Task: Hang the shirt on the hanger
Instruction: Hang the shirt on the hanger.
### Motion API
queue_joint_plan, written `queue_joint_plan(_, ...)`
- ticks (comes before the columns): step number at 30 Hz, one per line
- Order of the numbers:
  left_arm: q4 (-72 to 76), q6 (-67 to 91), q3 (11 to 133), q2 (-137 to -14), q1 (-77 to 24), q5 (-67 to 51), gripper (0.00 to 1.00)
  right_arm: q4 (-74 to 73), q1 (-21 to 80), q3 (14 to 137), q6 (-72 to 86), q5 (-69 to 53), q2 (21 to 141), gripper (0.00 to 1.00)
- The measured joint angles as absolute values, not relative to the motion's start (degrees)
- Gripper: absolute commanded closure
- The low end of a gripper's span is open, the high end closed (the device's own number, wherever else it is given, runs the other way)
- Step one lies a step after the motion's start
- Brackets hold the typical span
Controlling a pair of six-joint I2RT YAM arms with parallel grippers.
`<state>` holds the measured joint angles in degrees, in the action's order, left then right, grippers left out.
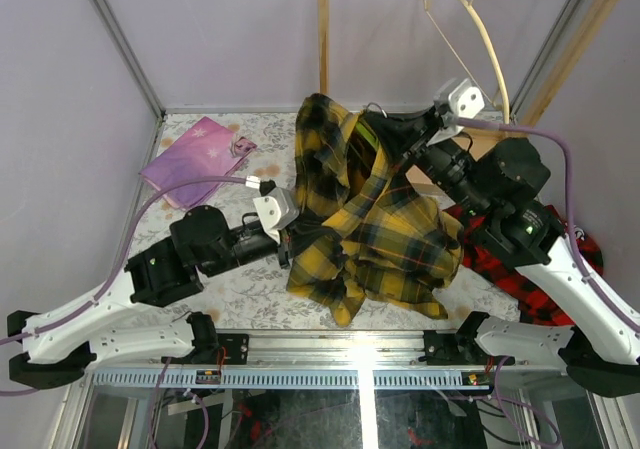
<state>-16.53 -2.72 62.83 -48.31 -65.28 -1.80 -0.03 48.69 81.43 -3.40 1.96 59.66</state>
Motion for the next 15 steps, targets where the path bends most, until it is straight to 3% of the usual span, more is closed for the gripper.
queue_joint_plan(9, -18.6, -10.9, 78.1, -56.4, -65.1, 3.2, 1.0, -3.6, 48.6, 105.3, -4.6, -3.7, 70.5, 1.0)
queue_joint_plan(15, -18.5, -15.2, 82.2, -58.8, -63.6, 5.5, 1.0, -5.5, 48.6, 111.9, -4.9, -6.0, 72.1, 1.0)
